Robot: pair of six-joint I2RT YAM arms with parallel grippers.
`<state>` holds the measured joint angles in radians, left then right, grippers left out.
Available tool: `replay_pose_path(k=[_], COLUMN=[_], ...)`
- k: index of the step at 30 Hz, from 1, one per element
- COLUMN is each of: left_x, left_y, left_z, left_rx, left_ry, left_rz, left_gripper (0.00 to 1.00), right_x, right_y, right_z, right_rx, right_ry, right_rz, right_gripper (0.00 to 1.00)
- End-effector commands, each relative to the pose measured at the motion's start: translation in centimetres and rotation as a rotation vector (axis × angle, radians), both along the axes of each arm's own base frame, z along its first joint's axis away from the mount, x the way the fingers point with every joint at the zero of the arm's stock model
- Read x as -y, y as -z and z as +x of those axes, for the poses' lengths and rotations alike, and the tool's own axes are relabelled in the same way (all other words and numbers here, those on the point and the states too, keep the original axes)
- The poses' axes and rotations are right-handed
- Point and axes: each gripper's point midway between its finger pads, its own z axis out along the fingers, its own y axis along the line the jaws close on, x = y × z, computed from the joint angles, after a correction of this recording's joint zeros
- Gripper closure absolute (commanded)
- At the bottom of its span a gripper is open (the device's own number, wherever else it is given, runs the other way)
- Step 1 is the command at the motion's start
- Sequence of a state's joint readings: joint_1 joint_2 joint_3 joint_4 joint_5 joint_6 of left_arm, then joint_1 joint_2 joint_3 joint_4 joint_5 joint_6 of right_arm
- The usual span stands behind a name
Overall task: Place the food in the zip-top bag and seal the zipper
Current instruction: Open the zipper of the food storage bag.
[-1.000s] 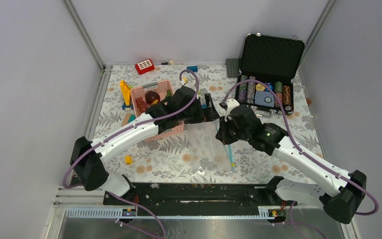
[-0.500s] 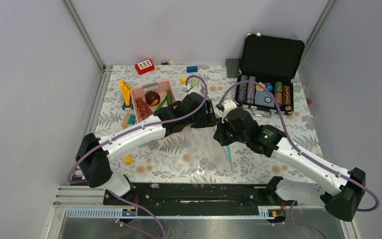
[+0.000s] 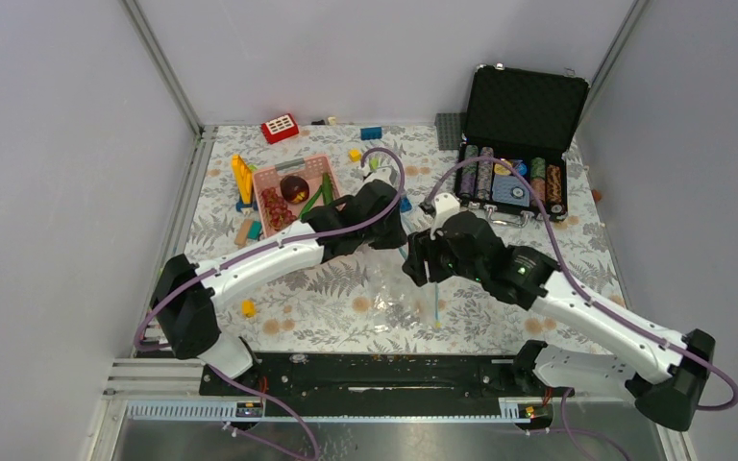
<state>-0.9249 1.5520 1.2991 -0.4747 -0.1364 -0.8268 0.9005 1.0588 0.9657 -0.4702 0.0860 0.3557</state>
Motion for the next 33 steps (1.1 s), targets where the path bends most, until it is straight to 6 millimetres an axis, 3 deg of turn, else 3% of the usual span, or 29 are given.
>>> replay_pose_path(k=[1,5,12,17,26,33], left_x=[-0.4,-0.9,-1.0,-1.0,-0.9,-0.8], left_y=[-4.1,-5.2,-6.0,-5.7,-5.0,-4.5], left_z=[0.4,0.0,-1.2,-1.3,-0.6,-0.4], left_rx=[0.103,0.121,0.110,0.094,0.078,0.064], left_ry=[0.002,0.014,0.059,0.051,0.020,0.005], left_rz=[-0.049,-0.065,-0.083,-0.087,-0.043,-0.006], left_gripper=[1.00,1.00,1.00,1.00,1.00,1.00], right_x=[0.8,2.3,4.3,2.7,2.1,0.4], right_y=[-4.8,-6.7,-5.9,-4.7,-4.9,-5.5], right_z=[-0.5,-0.5,2.2,2.9,2.8,2.2], right_rx=[0.125,0.198,0.244,0.192,0.185,0.179], right_ry=[-0.010,0.037,0.173,0.163,0.158,0.089], right_rz=[0.109,0.154,0.012,-0.020,0.016,0.099], right_gripper=[0.19,0.08,0.10,0.14,0.15,0.14])
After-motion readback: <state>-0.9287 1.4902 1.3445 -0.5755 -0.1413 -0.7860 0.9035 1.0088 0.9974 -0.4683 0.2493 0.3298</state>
